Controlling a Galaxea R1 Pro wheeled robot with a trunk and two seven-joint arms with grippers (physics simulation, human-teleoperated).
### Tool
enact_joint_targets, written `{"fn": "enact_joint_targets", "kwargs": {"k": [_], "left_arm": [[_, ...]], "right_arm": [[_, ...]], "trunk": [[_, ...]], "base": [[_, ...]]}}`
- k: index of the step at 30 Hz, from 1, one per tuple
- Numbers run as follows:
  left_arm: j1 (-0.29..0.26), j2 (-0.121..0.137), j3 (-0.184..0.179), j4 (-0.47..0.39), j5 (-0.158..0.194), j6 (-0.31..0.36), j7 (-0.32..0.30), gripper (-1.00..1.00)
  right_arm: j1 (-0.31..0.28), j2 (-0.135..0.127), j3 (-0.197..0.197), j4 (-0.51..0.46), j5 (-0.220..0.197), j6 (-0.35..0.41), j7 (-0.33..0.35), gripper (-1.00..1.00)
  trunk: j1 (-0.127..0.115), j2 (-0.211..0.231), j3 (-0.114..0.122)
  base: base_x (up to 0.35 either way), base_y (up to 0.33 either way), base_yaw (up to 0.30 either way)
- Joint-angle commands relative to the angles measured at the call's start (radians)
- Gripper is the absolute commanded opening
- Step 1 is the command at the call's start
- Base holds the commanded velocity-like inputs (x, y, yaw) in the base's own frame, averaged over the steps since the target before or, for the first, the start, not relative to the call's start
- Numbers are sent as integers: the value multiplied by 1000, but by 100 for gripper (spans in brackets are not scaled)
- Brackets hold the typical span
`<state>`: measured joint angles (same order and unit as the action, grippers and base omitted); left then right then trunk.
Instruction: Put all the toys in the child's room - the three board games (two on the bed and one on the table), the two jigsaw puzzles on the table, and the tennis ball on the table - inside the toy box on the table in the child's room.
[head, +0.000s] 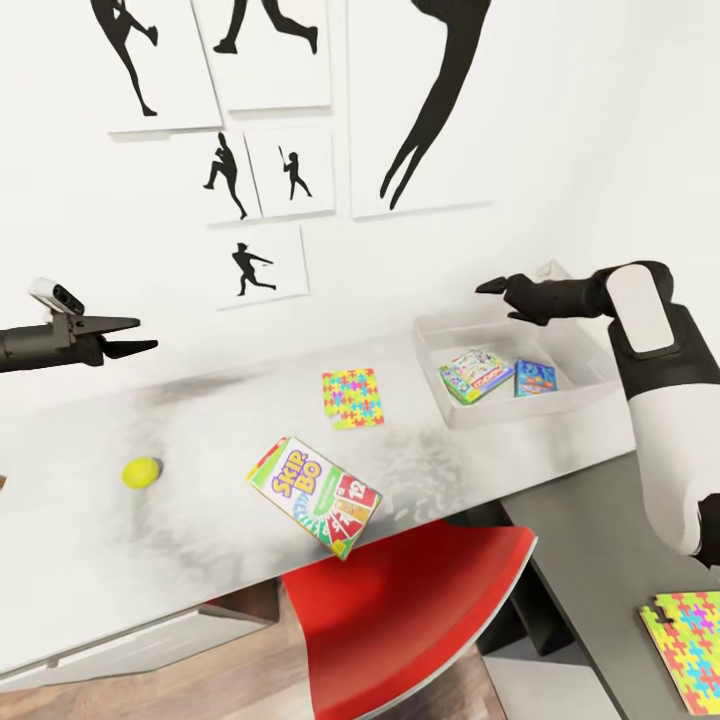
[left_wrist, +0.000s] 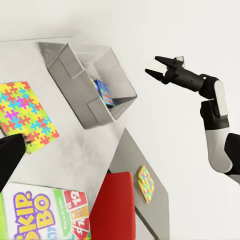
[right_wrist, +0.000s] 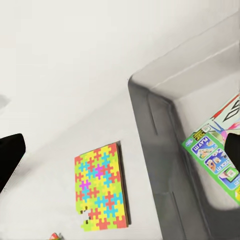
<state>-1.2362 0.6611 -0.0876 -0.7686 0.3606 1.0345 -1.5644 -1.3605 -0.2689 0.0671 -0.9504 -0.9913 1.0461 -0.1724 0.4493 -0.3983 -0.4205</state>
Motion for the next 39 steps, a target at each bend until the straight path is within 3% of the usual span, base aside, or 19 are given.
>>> {"fn": "enact_joint_targets", "kwargs": {"k": [1, 5, 11, 15, 39], "left_arm": [[-1, 7, -5, 1, 0, 10, -6, 100], [0, 30, -5, 3, 2, 9, -6, 100], [3, 57, -4, 6, 3, 7, -6, 100], [6, 69, -4, 8, 3, 7, -6, 100], [9, 86, -6, 9, 3, 6, -6, 100]], "right_arm": [[1, -2, 3, -6, -15, 1, -10, 100], [17, -16, 2, -25, -47, 1, -10, 100], [51, -38, 2, -37, -126, 1, -10, 100], [77, -49, 2, -39, -150, 1, -10, 100], [121, -55, 4, -41, -166, 1, -10, 100]], "trunk": [[1, -2, 0], [1, -2, 7], [1, -2, 16], [1, -2, 23], [1, -2, 40]], "base": [[0, 0, 0], [0, 0, 0], [0, 0, 0], [0, 0, 0], [0, 0, 0]]}}
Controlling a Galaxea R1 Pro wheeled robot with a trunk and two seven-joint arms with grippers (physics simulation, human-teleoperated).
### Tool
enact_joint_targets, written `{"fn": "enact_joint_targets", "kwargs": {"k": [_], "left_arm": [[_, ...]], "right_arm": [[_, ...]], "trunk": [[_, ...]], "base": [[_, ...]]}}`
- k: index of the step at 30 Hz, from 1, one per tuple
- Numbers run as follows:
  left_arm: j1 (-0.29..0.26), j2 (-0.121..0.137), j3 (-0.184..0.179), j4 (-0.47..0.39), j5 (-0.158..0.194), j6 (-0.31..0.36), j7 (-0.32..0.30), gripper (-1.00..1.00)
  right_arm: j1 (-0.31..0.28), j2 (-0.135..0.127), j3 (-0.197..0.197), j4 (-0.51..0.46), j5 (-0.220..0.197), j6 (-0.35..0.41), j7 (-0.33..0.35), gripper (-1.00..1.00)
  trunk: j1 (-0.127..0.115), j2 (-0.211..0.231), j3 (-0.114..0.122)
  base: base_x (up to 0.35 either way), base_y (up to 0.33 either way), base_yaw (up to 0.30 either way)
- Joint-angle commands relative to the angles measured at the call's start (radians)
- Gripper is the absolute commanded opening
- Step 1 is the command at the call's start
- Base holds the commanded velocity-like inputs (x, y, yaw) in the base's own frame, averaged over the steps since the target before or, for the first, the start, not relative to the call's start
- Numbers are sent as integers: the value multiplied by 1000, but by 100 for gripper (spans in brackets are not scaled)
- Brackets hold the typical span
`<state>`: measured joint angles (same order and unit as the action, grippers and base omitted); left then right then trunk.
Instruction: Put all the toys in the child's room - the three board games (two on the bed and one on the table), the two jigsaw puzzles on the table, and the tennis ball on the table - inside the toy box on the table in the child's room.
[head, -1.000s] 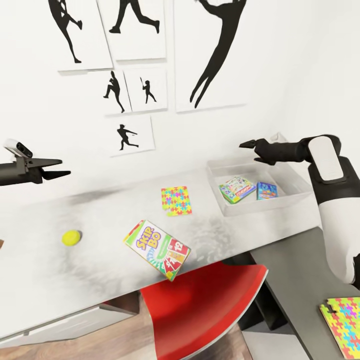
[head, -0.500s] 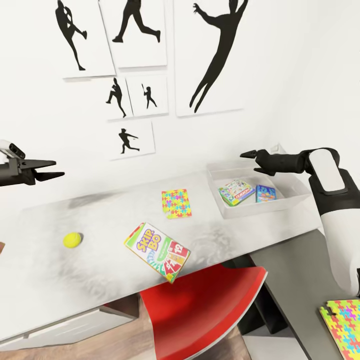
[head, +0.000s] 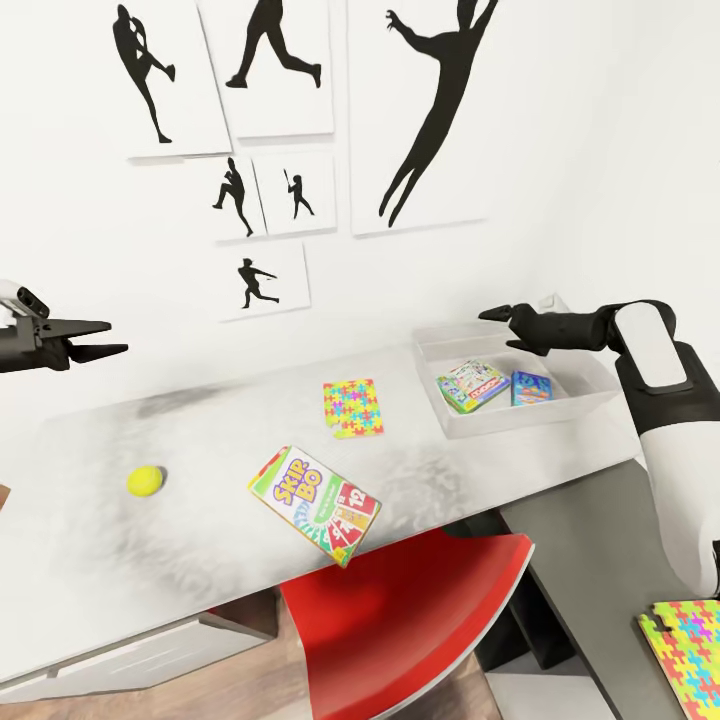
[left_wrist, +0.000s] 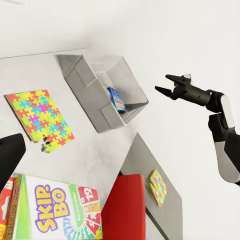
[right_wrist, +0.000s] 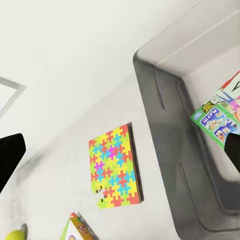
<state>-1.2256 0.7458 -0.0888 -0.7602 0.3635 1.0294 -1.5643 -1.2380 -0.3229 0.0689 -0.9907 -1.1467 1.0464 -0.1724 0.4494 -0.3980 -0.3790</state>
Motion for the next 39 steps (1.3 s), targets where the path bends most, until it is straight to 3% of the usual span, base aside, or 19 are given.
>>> {"fn": "enact_joint_targets", "kwargs": {"k": [1, 39], "left_arm": [[-2, 1, -5, 1, 0, 11, -6, 100], [-2, 1, -5, 1, 0, 11, -6, 100]], "right_arm": [[-1, -1, 2, -1, -11, 1, -10, 100], [0, -1, 1, -1, -11, 1, -10, 100]], "trunk": [[1, -2, -2], [1, -2, 20]], "base": [[0, 0, 0], [-72, 0, 0]]}}
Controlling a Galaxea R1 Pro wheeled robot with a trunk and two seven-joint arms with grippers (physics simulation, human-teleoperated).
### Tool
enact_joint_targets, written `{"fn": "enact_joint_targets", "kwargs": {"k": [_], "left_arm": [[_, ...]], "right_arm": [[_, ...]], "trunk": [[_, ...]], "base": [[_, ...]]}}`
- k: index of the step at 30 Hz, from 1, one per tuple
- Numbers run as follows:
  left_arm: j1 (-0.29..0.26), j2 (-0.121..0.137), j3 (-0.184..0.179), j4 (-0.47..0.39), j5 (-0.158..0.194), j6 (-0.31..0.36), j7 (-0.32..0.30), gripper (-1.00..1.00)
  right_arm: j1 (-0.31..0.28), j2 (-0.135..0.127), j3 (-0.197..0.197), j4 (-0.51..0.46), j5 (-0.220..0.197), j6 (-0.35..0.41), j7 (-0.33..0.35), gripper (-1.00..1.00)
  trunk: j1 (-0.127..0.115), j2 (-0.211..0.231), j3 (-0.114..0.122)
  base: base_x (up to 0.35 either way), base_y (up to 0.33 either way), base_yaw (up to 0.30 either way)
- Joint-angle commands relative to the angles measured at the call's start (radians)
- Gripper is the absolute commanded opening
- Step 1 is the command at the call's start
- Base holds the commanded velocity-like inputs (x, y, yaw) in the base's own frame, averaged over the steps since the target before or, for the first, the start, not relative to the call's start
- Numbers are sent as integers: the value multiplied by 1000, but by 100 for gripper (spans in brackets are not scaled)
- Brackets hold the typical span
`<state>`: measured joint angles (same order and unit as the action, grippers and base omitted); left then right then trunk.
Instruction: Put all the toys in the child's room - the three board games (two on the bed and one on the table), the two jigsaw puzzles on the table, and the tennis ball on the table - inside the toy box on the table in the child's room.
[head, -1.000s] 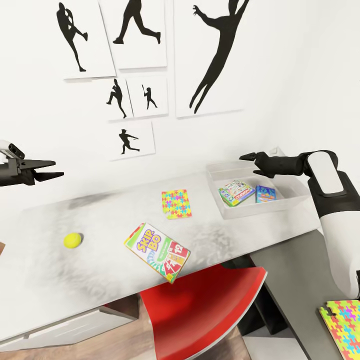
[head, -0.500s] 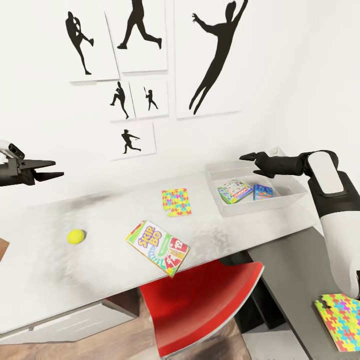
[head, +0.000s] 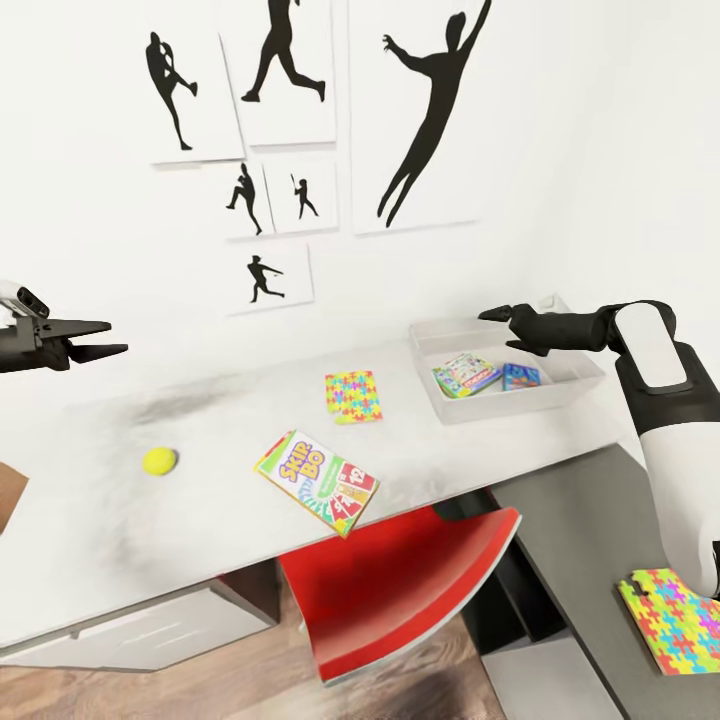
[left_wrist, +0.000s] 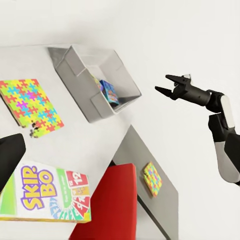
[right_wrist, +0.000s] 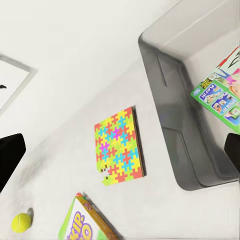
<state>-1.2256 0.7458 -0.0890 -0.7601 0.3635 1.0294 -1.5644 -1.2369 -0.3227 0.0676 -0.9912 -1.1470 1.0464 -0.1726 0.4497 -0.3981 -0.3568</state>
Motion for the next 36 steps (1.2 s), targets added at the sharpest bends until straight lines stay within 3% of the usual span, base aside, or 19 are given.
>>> {"fn": "enact_joint_targets", "kwargs": {"k": [1, 22, 36], "left_arm": [[-2, 1, -5, 1, 0, 11, -6, 100], [-1, 1, -5, 1, 1, 11, -6, 100], [-2, 1, -5, 1, 2, 11, -6, 100]], "right_arm": [[-1, -1, 3, -1, -11, 1, -10, 100], [-1, -1, 3, 0, -10, 1, -10, 100], [-1, -1, 2, 0, -10, 1, -10, 100]], "trunk": [[0, -2, -2], [0, -2, -2], [0, -2, 15]], "base": [[-102, 0, 0], [-90, 68, 0], [-3, 17, -53]]}}
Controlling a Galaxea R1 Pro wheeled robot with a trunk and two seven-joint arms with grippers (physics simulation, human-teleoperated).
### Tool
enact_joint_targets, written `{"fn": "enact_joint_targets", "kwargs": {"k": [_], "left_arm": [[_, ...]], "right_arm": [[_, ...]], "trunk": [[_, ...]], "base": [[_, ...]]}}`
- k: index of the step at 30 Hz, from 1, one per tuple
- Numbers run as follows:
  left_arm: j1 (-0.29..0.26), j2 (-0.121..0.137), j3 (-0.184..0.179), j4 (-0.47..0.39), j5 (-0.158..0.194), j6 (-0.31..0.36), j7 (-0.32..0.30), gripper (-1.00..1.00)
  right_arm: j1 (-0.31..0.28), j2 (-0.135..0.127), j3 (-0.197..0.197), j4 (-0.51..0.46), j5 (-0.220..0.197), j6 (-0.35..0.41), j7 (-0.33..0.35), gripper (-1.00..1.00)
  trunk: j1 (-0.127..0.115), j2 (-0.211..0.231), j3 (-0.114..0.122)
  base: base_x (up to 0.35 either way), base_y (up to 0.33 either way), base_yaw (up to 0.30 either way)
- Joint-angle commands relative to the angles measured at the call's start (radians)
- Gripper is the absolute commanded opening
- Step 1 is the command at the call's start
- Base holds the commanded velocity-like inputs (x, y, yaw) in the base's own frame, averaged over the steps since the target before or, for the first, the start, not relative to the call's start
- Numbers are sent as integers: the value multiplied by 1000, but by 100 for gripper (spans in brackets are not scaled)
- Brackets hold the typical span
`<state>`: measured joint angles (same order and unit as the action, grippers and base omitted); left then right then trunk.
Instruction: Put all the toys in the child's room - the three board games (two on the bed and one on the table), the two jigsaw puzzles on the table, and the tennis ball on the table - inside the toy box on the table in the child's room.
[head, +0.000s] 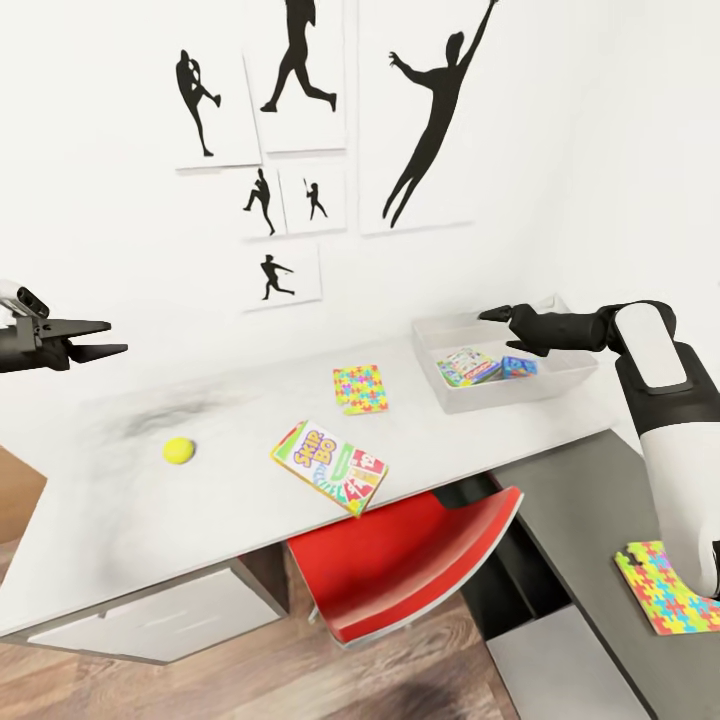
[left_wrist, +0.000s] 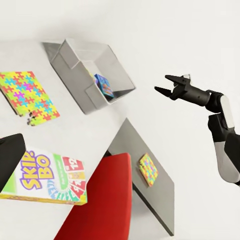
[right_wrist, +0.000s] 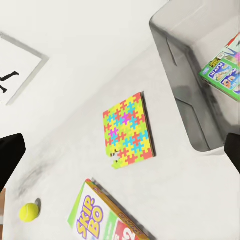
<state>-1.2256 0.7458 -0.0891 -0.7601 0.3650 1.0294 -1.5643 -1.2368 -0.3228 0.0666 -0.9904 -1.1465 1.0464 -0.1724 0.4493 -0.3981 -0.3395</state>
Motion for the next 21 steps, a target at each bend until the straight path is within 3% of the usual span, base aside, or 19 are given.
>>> {"fn": "enact_joint_targets", "kwargs": {"k": [1, 13, 21], "left_arm": [[-2, 1, -5, 1, 0, 11, -6, 100], [0, 2, -5, 3, -1, 10, -6, 100], [12, 4, -5, 10, -4, 6, -6, 100]], "right_arm": [[-1, -1, 3, -1, -10, 1, -10, 100], [14, -3, 1, -13, -12, 1, -10, 100], [77, -4, 0, -112, -13, 1, -10, 100]], "trunk": [[1, -2, 0], [1, -2, 18], [1, -2, 31]], "base": [[0, 2, -69], [0, 1, -74], [0, 0, -72]]}}
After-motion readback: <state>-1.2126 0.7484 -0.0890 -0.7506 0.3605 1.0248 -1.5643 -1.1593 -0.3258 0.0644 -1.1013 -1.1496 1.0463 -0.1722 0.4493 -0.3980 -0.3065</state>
